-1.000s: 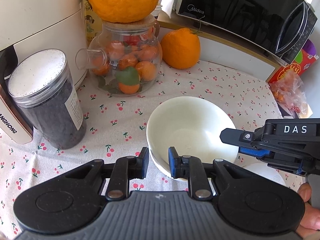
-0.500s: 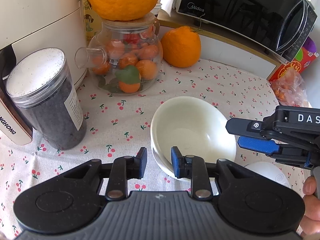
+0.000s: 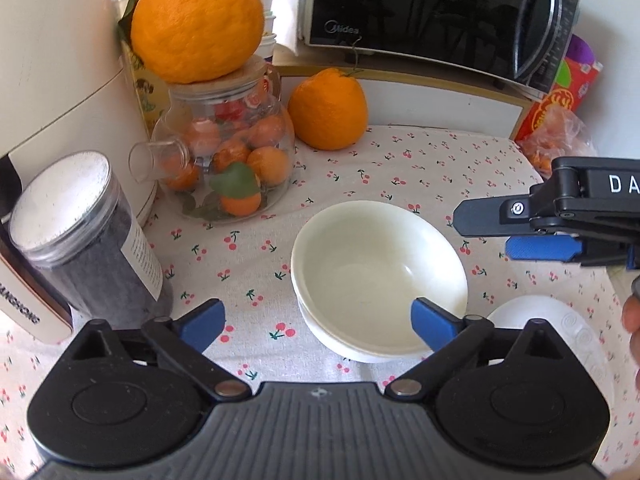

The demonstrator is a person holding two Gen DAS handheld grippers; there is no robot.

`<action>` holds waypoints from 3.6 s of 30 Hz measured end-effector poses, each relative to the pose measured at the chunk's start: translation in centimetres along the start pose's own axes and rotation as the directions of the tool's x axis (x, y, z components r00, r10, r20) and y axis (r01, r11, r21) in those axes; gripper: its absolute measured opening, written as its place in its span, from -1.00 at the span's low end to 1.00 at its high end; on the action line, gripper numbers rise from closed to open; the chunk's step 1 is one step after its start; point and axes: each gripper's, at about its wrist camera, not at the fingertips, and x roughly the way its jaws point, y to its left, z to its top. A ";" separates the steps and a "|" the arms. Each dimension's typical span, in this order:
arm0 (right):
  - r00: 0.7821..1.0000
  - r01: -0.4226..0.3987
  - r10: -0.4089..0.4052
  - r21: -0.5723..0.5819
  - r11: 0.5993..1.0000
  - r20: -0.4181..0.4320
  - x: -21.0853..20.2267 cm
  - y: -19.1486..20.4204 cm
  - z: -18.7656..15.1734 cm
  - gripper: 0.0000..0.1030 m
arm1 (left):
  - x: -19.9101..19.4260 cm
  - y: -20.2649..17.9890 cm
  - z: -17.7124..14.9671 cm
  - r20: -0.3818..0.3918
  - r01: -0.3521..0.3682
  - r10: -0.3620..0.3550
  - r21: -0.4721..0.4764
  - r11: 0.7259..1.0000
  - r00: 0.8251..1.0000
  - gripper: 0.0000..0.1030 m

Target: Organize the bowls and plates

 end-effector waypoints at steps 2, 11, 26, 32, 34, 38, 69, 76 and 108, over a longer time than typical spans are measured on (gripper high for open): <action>1.000 0.025 -0.025 -0.042 0.999 0.014 -0.3 0.0 -0.1 0.71 | -0.1 0.0 -0.3 0.014 -0.006 0.006 0.039 0.999 1.000 0.99; 0.994 0.107 -0.101 -0.171 0.979 0.043 -0.7 0.1 -0.7 0.80 | -1.1 0.6 -1.3 0.055 0.045 -0.054 0.161 0.986 0.997 0.99; 0.996 0.094 -0.092 -0.174 0.980 0.020 1.3 0.3 -1.1 0.83 | 0.6 -0.1 -2.9 0.010 0.045 -0.051 0.329 0.943 0.999 0.99; 0.997 0.076 -0.076 -0.157 0.985 0.007 2.5 0.5 -0.9 0.83 | 1.9 -0.4 -2.7 -0.011 0.048 -0.047 0.323 0.945 0.999 0.99; 0.997 0.070 -0.071 -0.148 0.987 0.001 3.0 0.4 -0.8 0.83 | 2.2 -0.3 -2.6 -0.015 0.052 -0.049 0.315 0.948 0.999 0.99; 0.998 0.053 -0.055 -0.132 0.990 -0.013 3.7 0.4 -0.9 0.83 | 2.7 -0.3 -2.6 -0.028 0.071 -0.065 0.304 0.950 0.997 0.99; 1.000 0.005 -0.006 -0.057 0.998 -0.016 5.1 0.0 -1.0 -0.46 | 3.6 -1.8 -1.7 -0.049 0.172 -0.165 0.304 0.937 0.985 0.59; 1.000 -0.006 0.008 -0.105 0.994 0.017 4.2 0.5 -1.1 -0.47 | 2.8 -1.7 -1.7 -0.034 0.172 -0.169 0.310 0.935 0.985 0.58; 0.998 0.004 0.005 -0.145 0.989 0.067 -6.3 0.3 -4.5 -0.44 | -4.8 -5.5 -2.9 0.010 0.259 -0.282 0.359 0.897 0.959 0.63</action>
